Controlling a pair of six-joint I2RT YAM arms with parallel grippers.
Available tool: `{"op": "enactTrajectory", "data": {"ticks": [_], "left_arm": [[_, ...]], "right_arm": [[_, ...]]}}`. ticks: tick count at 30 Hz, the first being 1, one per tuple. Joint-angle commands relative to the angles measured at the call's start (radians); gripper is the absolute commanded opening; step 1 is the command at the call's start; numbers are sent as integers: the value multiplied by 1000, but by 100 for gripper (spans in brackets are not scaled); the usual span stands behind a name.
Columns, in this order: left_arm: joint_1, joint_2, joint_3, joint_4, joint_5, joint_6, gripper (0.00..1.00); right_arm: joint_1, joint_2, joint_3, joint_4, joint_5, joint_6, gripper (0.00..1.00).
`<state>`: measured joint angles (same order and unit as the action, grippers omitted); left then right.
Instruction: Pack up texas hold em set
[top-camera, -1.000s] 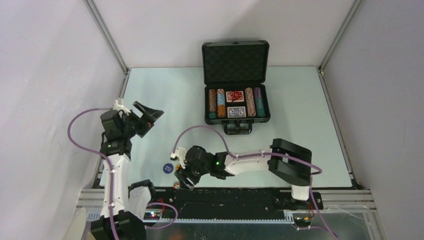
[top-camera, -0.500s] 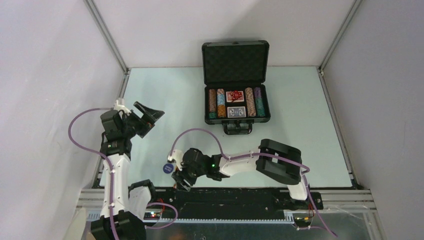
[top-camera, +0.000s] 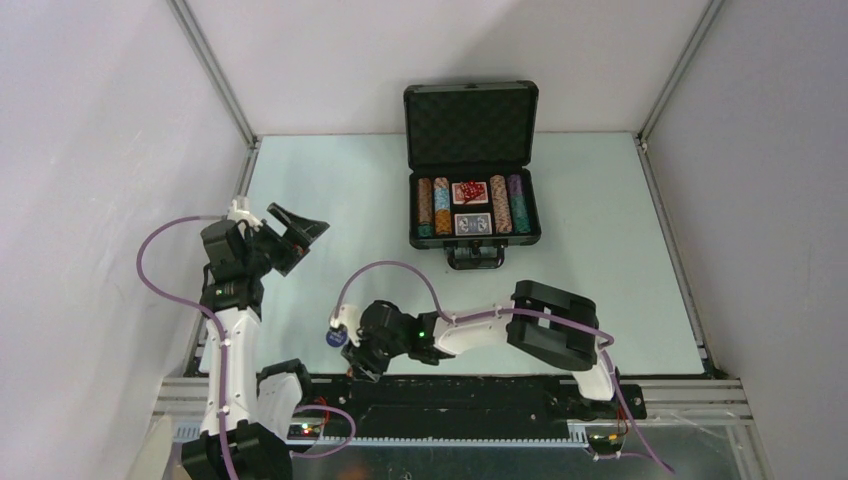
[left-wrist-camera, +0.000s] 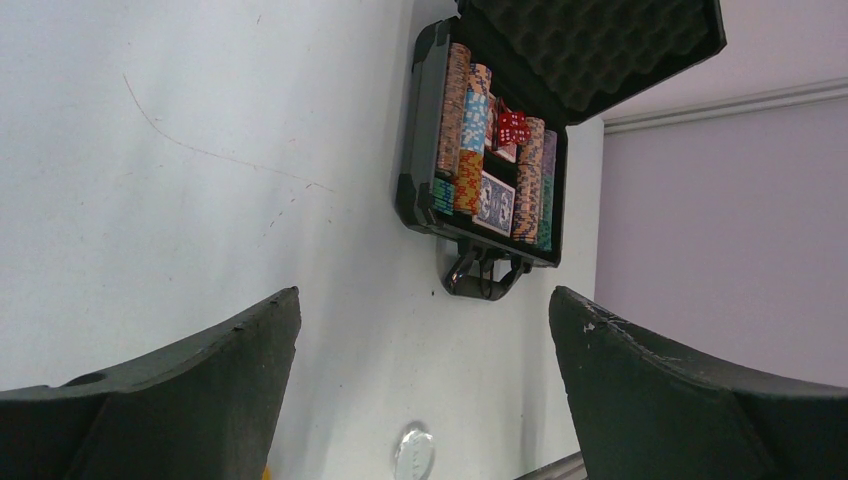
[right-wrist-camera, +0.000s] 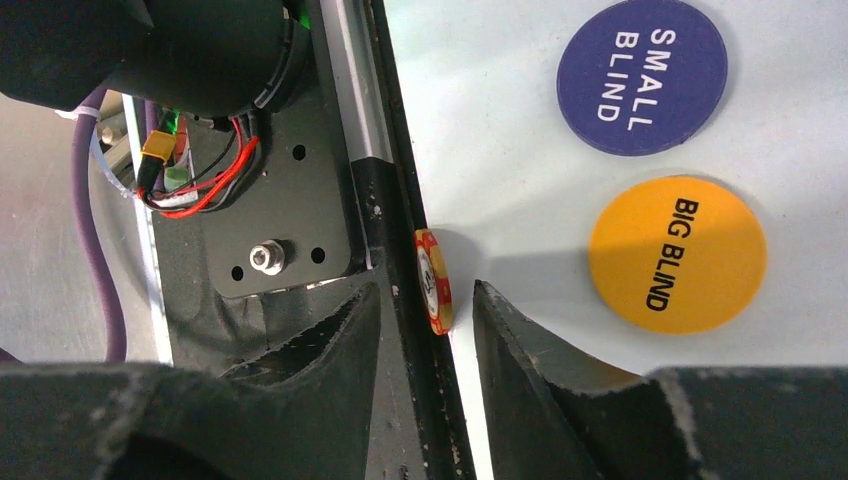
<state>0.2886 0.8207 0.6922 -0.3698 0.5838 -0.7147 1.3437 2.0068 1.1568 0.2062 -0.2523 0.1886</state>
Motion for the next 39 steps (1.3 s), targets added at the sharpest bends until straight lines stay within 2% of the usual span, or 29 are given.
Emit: {"op": "enactTrajectory", "data": {"ticks": [1,6,17,26,32,39], "left_arm": [[8,-15,27,-1,29,20,98],[8,-18,22,0,30,21,98],[7,-14,22,0,30,24,98],[8,-18,19,0,30,23,98],[8,-19,19,0,31,21,98],[9,-19,18,0,30,23,98]], "right_arm": [[14,40,35,-22,-2,-10,42],[15,56,49,-30,1,-9,39],[11,79,72,-72,20,-10,23],[8,76,72,-77,15,-2,0],[-14,38,72,-82,-8,16,0],[-83,-91,71,-134,5,-17,0]]}}
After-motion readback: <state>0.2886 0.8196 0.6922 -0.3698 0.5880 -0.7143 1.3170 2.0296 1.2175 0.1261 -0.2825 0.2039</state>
